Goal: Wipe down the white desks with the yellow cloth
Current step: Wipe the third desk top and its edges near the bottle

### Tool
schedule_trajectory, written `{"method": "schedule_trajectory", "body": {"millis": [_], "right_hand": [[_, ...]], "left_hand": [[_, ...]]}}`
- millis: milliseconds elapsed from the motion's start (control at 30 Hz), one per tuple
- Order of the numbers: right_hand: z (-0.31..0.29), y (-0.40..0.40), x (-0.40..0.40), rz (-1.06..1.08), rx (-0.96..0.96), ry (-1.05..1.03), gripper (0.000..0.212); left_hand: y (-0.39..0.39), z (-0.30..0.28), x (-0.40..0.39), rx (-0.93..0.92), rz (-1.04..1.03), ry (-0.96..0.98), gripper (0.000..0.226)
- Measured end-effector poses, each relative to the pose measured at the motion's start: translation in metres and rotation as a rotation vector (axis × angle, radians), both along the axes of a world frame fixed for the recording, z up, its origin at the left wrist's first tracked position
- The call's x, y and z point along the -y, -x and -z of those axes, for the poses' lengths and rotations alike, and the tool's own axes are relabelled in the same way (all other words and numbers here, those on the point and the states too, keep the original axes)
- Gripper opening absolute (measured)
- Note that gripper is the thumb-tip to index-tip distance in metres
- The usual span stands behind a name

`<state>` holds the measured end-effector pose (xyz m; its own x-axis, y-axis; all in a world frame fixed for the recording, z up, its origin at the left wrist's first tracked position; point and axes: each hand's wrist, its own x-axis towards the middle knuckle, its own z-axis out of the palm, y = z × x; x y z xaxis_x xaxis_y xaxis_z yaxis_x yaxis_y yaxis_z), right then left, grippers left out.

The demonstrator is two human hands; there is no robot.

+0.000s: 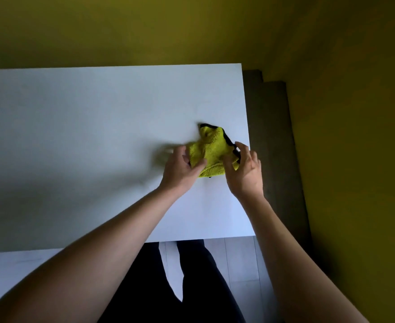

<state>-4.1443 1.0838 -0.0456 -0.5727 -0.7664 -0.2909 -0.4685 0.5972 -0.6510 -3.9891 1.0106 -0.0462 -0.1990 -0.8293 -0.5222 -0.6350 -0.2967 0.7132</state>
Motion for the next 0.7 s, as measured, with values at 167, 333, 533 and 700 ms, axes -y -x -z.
{"method": "schedule_trajectory", "body": {"millis": [167, 333, 533, 700], "right_hand": [[-0.011, 0.0, 0.009, 0.144, 0.272, -0.067, 0.032], [-0.026, -0.016, 0.01, 0.083, 0.331, -0.009, 0.018], [-0.032, -0.058, 0.01, -0.193, -0.083, -0.096, 0.024], [-0.008, -0.109, -0.012, -0.573, -0.416, -0.025, 0.065]], "left_hand": [[0.002, -0.004, 0.013, 0.023, -0.122, -0.114, 0.033], [-0.031, -0.023, 0.008, 0.013, -0.19, -0.015, 0.016], [-0.077, -0.031, 0.017, 0.125, -0.083, 0.142, 0.025], [-0.116, -0.013, 0.004, 0.261, 0.035, 0.278, 0.036]]}}
